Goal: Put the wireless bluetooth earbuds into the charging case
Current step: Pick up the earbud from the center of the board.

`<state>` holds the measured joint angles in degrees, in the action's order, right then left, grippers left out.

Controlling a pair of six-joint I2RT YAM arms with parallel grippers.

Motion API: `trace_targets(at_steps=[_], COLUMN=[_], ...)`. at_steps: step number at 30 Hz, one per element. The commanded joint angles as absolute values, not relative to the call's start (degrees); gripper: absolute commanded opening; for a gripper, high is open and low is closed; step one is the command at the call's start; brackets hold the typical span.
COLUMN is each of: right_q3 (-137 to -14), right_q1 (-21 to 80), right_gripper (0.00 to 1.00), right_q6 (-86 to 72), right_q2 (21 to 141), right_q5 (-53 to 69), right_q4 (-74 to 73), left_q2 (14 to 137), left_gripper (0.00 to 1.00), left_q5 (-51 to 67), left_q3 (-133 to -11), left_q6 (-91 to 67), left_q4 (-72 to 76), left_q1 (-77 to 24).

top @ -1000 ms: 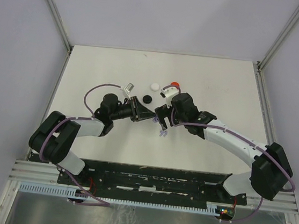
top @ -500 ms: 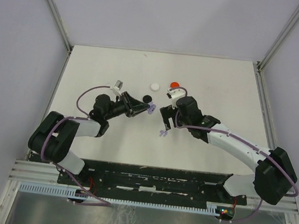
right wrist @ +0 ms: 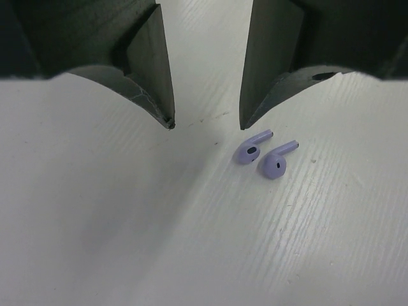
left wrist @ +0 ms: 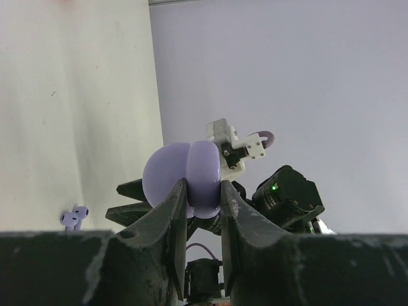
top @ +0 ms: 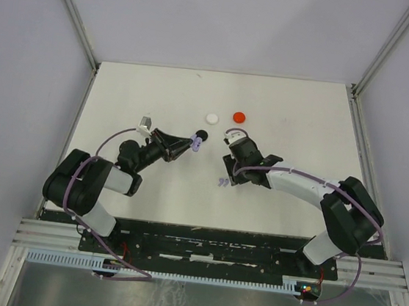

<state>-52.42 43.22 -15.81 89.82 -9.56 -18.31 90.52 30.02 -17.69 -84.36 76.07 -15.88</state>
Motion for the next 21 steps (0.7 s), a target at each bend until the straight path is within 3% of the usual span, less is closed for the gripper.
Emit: trace_targets(at_steps=[1,21], right_q3=[-55.92,-56.68], right_q1=[43.04,43.07], right_gripper=[0.52,0.52], right_q6=[-17.73,-17.47], right_q2=[91.14,94.88], right_q5=[-8.00,-12.41], right_q4=[-17.58,-20.65], left_q2=[91.02,94.93], left_gripper=[0.03,0.03], left_q5=[29.27,30.38], left_q3=[-17.73,-16.78], left_q6=[-86.66,-88.93], left_q4=[82.02,88.29], left_q1=[-15.78,-14.56])
